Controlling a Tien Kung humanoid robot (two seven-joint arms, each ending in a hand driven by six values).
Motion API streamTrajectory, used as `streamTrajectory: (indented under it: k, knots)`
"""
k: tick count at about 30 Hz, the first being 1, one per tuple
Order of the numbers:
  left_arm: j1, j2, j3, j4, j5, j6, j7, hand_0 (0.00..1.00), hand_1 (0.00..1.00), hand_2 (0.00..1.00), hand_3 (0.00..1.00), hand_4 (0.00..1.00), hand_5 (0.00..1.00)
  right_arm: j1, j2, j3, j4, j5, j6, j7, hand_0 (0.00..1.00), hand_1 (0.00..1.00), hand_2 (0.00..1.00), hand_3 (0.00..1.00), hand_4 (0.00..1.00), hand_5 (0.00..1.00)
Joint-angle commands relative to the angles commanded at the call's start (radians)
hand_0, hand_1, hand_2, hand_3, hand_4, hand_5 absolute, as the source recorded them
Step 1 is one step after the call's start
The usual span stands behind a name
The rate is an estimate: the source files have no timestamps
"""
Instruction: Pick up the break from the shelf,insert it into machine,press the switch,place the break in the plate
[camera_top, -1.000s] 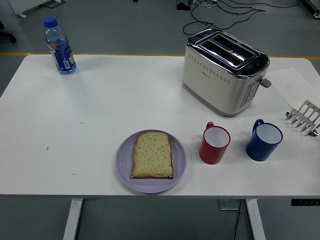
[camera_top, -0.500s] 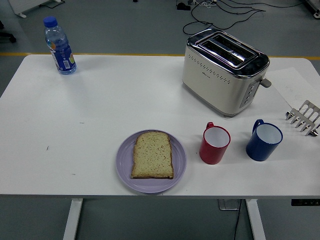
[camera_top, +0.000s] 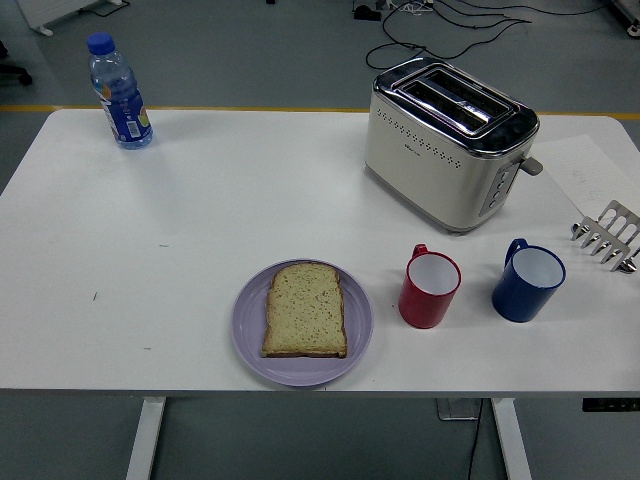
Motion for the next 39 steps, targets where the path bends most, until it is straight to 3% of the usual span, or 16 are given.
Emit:
streamTrajectory:
  k: [39]
  knots:
    - [-0.026,0.001,0.010,0.000,-0.035,0.003,-0.007,0.648,0.627,0.621,0.575,0.318,0.920,0.018,0.001,0.004,0.006,0.029,-0.009,0.017,0.640,0.598,0.644,0.577,0.320,0.169]
